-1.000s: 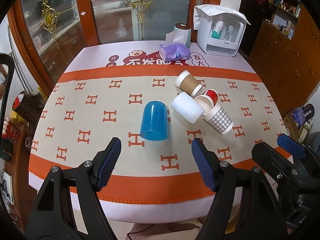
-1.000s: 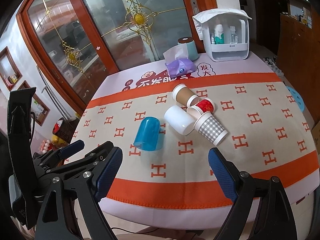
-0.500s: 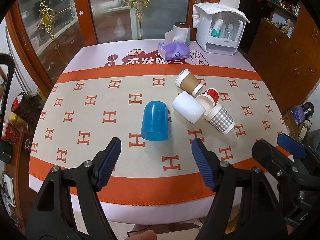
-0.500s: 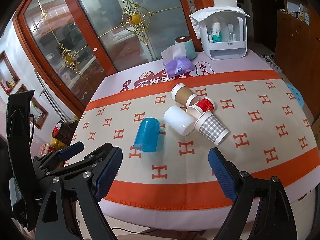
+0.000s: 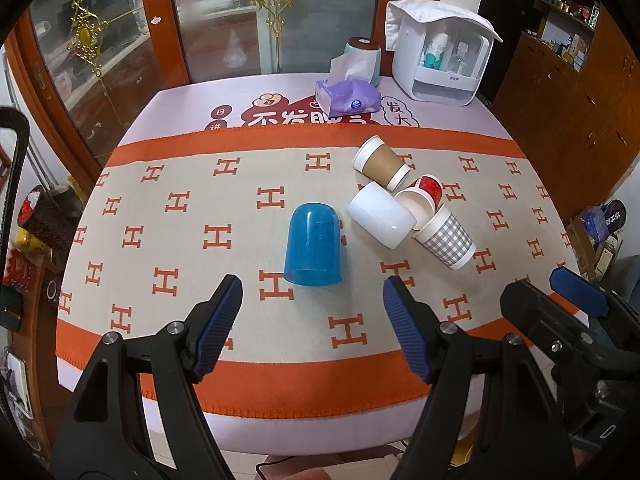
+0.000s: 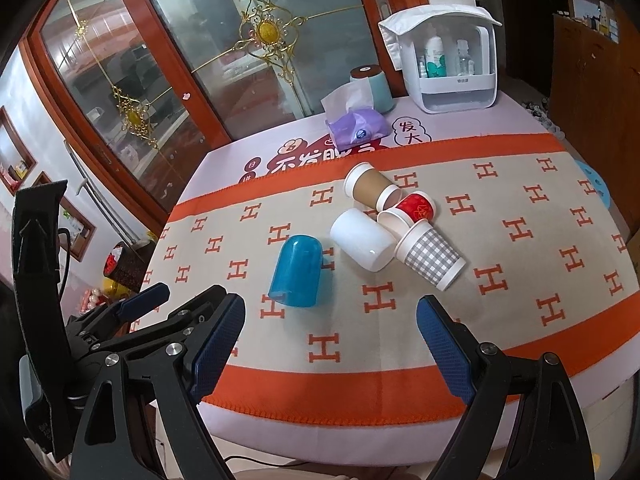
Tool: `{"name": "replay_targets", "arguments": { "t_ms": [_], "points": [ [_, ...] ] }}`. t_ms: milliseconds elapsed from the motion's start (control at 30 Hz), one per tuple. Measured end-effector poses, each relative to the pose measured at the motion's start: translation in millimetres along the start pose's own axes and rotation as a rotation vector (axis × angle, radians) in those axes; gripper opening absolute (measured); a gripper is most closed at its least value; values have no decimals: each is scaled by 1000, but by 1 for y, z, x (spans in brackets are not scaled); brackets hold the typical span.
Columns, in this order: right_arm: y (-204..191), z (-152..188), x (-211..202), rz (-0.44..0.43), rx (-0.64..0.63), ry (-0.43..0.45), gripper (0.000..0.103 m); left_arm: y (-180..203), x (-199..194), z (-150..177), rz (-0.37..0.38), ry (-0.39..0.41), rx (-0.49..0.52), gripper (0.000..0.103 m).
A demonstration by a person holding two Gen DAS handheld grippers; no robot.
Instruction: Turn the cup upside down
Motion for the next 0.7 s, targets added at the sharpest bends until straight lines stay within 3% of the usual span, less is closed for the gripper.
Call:
{"name": "replay_targets", "arguments": {
  "t_ms": [367,700],
  "points": [
    [0,-20,43,-20,37,-60,89,-6,50,-23,2,-80,32,71],
    [17,-27,121,-30,94,-140,89,-11,137,-46,-43,-216,61,71]
  ]
}}
Point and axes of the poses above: each gripper's, at about its wrist camera, not at the fingertips, and x roughly the way its jaws point, y to its right, z to its underside, the point moved 1 cm from there along x, roughly the way its jaws point, and after that the axes turned 14 degrees about -x, right-handed, at the moved point
